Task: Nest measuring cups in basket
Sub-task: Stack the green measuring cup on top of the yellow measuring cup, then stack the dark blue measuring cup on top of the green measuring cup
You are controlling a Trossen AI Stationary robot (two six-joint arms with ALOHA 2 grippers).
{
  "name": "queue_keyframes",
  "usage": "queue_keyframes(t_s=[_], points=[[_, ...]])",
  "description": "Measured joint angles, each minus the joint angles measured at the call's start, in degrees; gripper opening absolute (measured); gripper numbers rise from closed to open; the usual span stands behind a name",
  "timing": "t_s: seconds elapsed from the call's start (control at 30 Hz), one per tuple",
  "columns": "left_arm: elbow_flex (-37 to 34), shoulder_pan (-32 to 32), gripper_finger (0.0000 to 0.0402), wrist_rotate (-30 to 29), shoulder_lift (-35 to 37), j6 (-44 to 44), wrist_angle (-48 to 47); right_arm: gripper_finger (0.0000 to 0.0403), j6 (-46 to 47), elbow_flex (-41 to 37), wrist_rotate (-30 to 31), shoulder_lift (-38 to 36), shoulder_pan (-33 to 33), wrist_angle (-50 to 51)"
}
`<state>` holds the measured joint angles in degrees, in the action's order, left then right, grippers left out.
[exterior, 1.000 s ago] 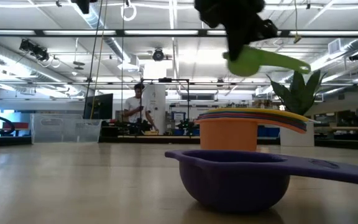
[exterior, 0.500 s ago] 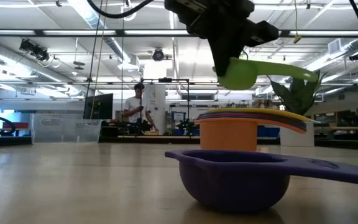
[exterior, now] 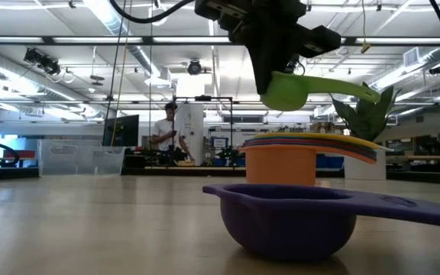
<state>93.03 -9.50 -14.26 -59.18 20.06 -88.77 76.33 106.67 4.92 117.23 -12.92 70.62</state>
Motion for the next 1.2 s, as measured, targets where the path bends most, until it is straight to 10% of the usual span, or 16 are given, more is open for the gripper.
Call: queue_keyframes(t_s=[0.6,1.2], points=[[0.0,0.0,0.007,0.04,0.04,-1.52,-0.61,0.0088,-4.1,-0.07,-3.18,1.95,0.89,1.08],[-0.04,0.0,0.007,1.87,-3.55,9.54,2.16,0.0004,-18.59,18.39,4.25,-4.26,1.57,18.87]])
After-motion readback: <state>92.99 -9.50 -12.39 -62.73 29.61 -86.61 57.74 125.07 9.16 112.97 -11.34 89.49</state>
